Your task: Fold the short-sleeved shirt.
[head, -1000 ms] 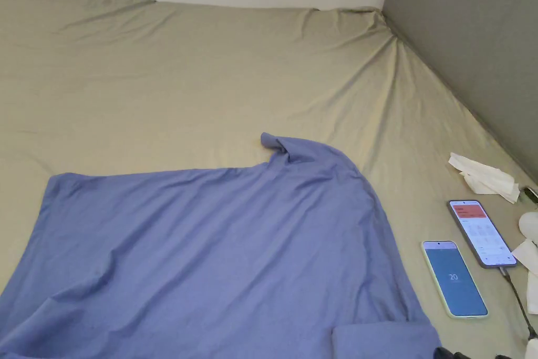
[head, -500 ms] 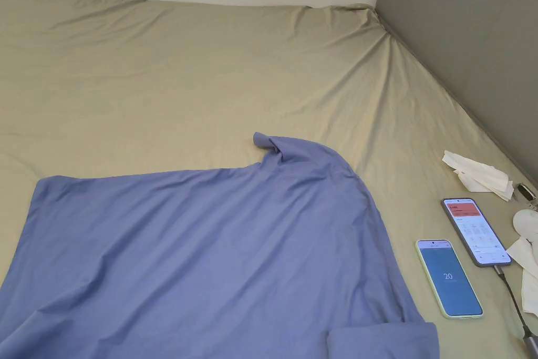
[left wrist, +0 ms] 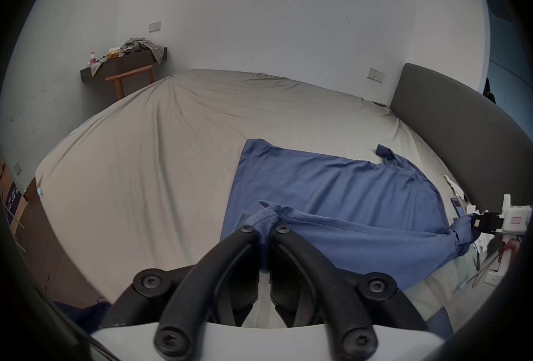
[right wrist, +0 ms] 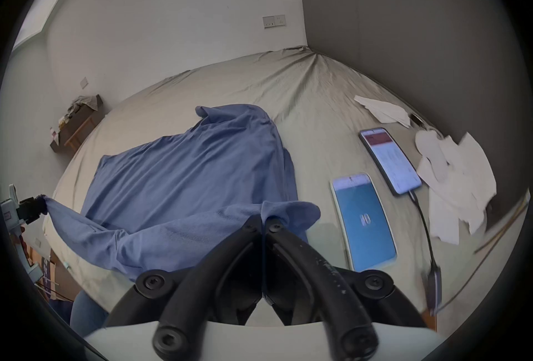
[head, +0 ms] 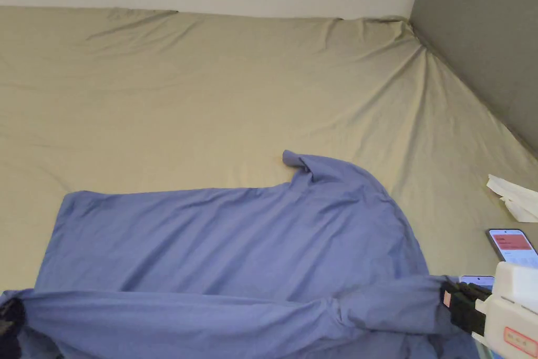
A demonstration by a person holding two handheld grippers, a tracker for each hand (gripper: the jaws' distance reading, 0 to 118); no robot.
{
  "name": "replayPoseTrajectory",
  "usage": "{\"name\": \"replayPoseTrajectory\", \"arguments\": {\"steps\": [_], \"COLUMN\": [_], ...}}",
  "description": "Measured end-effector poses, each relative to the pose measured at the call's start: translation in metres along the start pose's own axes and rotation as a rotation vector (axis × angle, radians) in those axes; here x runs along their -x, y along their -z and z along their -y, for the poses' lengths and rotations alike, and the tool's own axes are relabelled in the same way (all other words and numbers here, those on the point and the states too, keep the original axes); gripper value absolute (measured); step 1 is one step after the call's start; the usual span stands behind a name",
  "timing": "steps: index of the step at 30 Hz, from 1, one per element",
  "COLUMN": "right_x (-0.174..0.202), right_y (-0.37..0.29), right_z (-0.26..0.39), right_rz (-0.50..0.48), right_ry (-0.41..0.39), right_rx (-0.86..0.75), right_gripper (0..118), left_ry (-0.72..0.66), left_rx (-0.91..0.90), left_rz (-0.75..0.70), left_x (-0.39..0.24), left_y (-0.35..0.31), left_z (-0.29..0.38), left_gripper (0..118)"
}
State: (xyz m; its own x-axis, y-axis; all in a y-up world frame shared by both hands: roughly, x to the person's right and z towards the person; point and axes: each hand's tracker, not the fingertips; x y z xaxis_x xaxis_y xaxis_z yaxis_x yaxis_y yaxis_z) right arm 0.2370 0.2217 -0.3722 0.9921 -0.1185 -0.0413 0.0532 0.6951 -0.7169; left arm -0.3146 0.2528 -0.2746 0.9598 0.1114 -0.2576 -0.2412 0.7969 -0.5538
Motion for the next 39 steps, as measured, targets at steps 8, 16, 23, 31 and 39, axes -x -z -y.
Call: {"name": "replayPoseTrajectory", "arguments": {"steps": [8,16,23,31,39], "right_x": [0.005,0.010,0.007,-0.015,-0.011], "right_y": [0.075,0.112,0.114,-0.014,-0.140], "right_z": [-0.036,-0.038,-0.029,-0.038,-0.021], "right_rz": [0.059,0.088,0.083,-0.007,-0.002], "right_ry": [-0.018,-0.032,-0.054,0.086,0.130], "right_rx": [0.069,0.121,0.127,-0.188,-0.428], "right_gripper": [2,2,3,113,116], "left_ry": [-0.027,-0.034,-0.022,-0.122,-0.075], "left_rx": [0.125,0.191,0.227,-0.007,-0.205], "left_rz": [-0.022,-0.038,-0.034,-0.046,0.009], "left_x": [0.005,0.011,0.016,0.039,0.042], "left_y": [0.093,0.133,0.152,0.044,-0.078], "left_z": [0.001,0.011,0.018,-0.018,-0.022], "left_gripper": [4,4,4,112,103]}}
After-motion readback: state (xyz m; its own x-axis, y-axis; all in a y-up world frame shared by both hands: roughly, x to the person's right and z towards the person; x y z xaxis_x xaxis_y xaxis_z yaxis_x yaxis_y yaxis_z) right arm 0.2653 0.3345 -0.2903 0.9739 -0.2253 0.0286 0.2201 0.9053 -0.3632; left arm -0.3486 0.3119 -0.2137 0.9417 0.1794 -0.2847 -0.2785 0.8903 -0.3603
